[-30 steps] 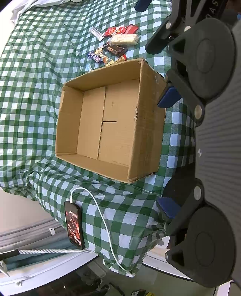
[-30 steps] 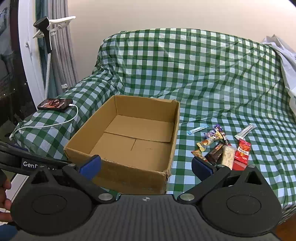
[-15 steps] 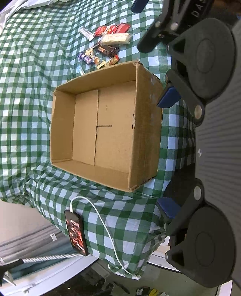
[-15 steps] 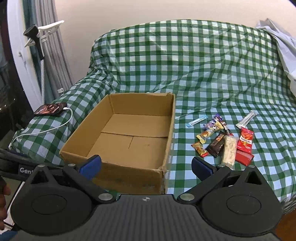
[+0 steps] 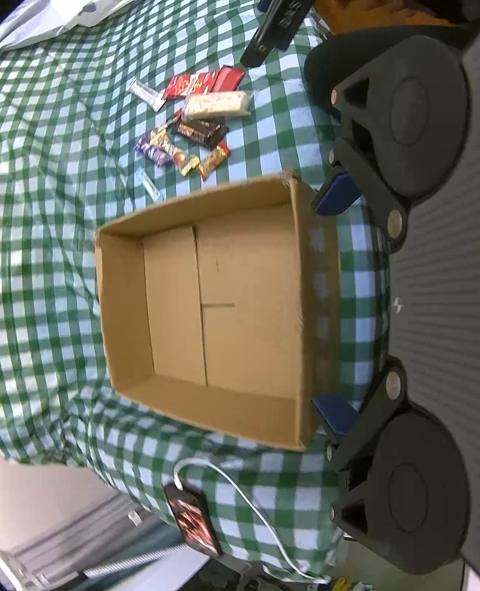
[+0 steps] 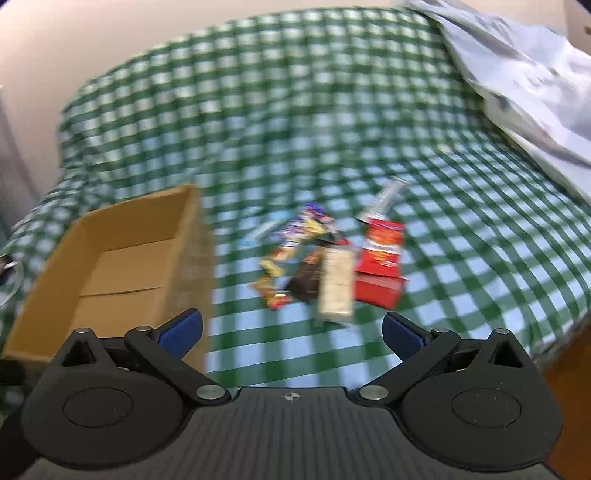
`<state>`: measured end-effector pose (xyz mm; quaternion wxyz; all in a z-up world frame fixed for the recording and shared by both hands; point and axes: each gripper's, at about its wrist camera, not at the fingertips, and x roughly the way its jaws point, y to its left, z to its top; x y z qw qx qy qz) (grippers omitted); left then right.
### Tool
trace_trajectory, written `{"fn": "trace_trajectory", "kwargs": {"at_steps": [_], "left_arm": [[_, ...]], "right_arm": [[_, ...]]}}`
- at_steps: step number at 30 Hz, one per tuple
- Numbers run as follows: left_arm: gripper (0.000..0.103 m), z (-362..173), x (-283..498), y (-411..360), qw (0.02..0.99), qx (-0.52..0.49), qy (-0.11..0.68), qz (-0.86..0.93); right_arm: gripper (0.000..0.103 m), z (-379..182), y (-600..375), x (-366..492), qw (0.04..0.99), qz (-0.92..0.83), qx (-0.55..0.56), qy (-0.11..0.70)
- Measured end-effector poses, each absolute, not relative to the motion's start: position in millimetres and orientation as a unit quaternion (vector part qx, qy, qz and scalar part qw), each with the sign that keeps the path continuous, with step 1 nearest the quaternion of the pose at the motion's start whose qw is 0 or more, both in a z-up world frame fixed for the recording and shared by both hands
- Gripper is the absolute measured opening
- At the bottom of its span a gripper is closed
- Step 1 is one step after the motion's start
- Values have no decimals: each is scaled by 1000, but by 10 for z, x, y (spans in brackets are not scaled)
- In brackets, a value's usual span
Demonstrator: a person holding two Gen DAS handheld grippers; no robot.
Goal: Organize snacks
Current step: 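Grasp the white rice-cracker bar with the right tool while the left tool grasps the yellow wafer stick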
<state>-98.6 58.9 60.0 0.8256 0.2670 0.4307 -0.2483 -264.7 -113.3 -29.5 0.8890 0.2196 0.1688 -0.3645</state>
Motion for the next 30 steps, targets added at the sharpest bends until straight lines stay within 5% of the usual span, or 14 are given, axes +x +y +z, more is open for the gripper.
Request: {"fn": "trace_trajectory", "kwargs": {"at_steps": [13,16,17,30], "left_arm": [[103,572,-727,-96,820,296,425,-243],[103,539,-689,-333,819,303,420,-248],[103,529,-681,-432,817,305,420,-252],[103,-165,-476,-2354,753,339,419,-378]], "right_arm": [[100,-1184,-2301,-1651,848,-350,274,289],[66,-1338,-2428,-1450,841,-351,273,309],[38,-1378,-2484,-1409,836,-347,283,317],[38,-1235,-3312,-2638,825,-411,305,238]]}}
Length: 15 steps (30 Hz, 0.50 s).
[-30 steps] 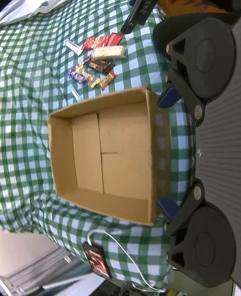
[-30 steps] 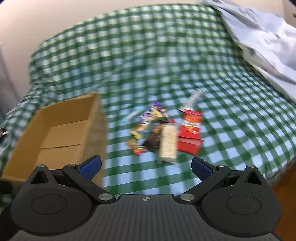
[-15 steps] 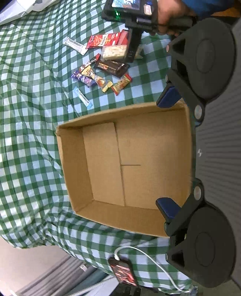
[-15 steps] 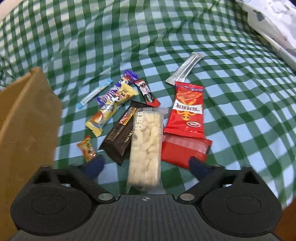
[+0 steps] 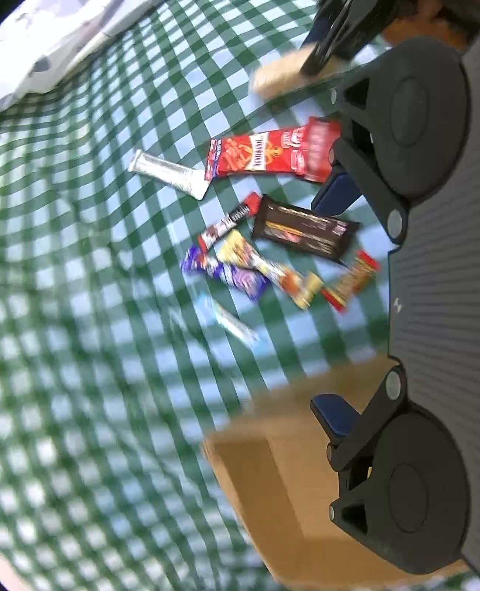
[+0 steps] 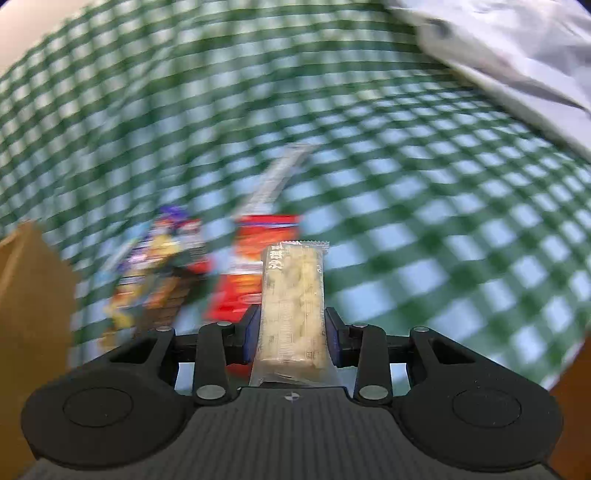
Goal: Organize snacks
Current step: 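Grasp the white rice-cracker bar with the right tool while the left tool grasps the yellow wafer stick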
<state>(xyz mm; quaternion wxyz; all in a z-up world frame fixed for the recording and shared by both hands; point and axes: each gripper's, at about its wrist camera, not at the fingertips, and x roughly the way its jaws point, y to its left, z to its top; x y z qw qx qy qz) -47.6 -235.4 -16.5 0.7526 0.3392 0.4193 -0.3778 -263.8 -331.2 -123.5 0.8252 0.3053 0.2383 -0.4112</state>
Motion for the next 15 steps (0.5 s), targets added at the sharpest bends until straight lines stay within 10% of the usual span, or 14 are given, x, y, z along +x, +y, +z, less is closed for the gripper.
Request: {"fn": "trace_trajectory", "kwargs": {"at_steps": [13,15], "left_arm": [[103,-1469,270,-2968,708,321,548,-308],[103,-1599,328,-2974,703,334,556,-292]], "right_arm": [[41,-1759,-3693,-2919,788,-449,334,255],[54,-1774,-3743,-2906,796,-447,326,245]]}}
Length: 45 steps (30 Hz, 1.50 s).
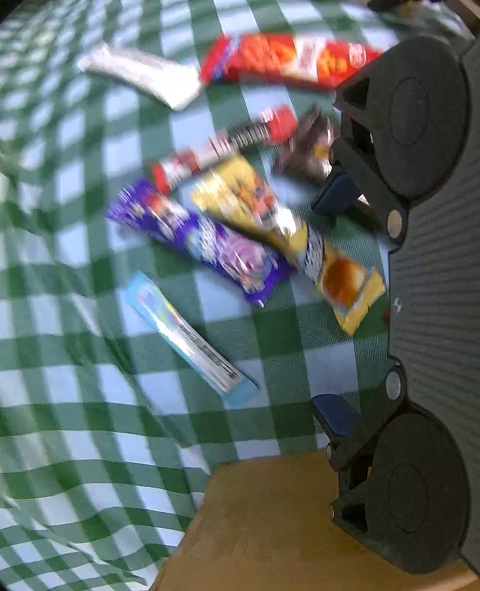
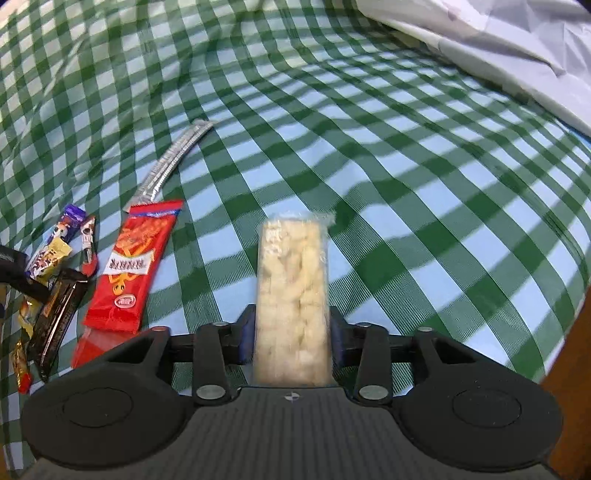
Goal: Organize snacks
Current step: 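Grasp the white rice-cracker bar with the right tool while the left tool grasps the yellow wafer stick, then carry both snacks over the cardboard box and open both tools to drop them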
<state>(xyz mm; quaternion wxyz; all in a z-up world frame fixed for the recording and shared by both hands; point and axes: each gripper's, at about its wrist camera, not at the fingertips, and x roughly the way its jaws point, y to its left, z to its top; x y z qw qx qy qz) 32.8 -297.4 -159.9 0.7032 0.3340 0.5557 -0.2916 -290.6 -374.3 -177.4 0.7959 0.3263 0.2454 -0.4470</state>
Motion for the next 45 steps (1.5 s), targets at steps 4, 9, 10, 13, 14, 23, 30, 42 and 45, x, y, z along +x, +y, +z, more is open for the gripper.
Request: {"fn": "trace_trajectory", "kwargs": {"at_steps": [4,9,10,13,14,23,30,42,45], "left_arm": [[103,-1663,457,-2910,694,306,585,-289],[29,-1471,355,-2903,700,312,547,-338],[26,-1437,323,-2894,700,316,543,-339],[26,-1340,235,-2812,708,312,525,-355],[26,-1299,208,-2771,708,306,526,-359],[26,-493,-135,-2077,716,231,523,-401],[26,235,-619,-1091,730,189,496,-429],[26,676,-398,758,800,133,491,-318],[26,717,-310,1080,808,117,493,-299]], "right_arm": [[78,-1790,-3778,-2856,809,-431,320,238],[79,-1824,-3666,-2732,807,-457,281,245],[74,-1812,-3574,-2696,804,-466,270,252],[39,-1765,-3443,-2675,798,-482,256,255],[38,-1767,-3499,-2682,798,-478,267,253],[38,-1315,-3227,-3001,808,-455,318,196],[38,-743,-2378,-2917,860,-373,305,170],[38,-20,-952,-2555,926,-234,243,169],[38,65,-725,-2458,931,-222,229,176]]}}
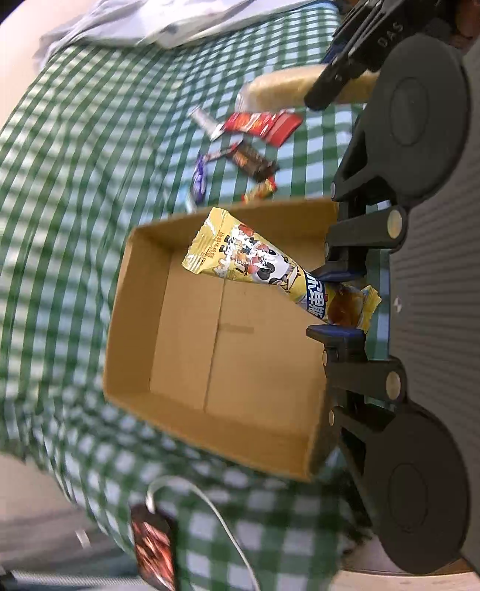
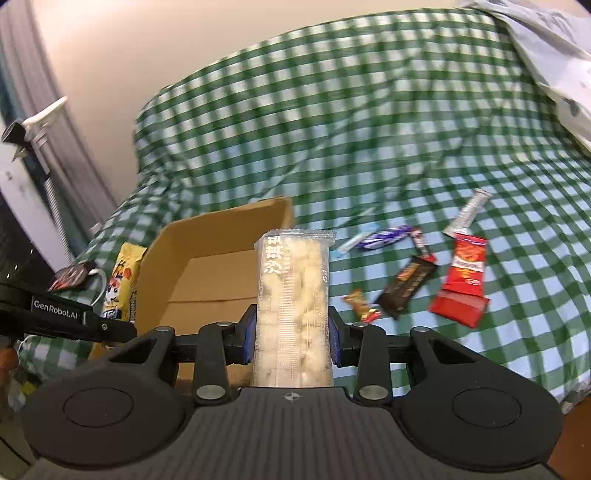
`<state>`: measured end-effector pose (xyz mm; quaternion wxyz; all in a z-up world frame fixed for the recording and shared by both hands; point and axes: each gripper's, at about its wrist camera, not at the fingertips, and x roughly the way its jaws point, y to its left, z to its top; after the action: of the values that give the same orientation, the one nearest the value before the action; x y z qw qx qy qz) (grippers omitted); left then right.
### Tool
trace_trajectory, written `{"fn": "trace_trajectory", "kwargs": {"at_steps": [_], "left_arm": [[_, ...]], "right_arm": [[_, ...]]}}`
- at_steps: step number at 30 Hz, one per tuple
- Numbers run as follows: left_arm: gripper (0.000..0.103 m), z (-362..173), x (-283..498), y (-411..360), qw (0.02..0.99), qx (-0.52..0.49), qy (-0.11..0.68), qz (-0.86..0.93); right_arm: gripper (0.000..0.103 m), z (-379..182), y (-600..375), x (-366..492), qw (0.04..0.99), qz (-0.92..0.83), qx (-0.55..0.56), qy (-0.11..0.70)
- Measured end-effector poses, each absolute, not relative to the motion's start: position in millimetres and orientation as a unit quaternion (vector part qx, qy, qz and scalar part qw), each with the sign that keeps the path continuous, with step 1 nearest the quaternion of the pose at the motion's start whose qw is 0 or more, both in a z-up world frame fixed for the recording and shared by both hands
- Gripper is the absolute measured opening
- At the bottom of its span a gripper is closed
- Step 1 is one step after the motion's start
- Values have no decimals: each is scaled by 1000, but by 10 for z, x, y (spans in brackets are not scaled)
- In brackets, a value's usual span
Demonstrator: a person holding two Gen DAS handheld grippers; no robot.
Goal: Organize snacks
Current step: 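Carry both snacks over the cardboard box and open both tools to drop them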
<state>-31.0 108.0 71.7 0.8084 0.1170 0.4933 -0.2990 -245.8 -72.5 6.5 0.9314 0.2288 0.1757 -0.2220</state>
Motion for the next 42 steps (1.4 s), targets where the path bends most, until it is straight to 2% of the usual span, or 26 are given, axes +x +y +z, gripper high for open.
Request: {"fn": "trace_trajectory", "kwargs": {"at_steps": [10,21,42], "left_arm": [[26,753,-82,1408,817,95,497,-277],[26,527,441,1048,810,137,507,-260],[26,-32,1173,476,797,177,528,-235]], "right_arm": [[38,255,-441,-2122,940,-201,186,202],[38,286,-647,-1543,939,-190,178,223],[38,-27,-1020,-517,927,-197,182,261]]}}
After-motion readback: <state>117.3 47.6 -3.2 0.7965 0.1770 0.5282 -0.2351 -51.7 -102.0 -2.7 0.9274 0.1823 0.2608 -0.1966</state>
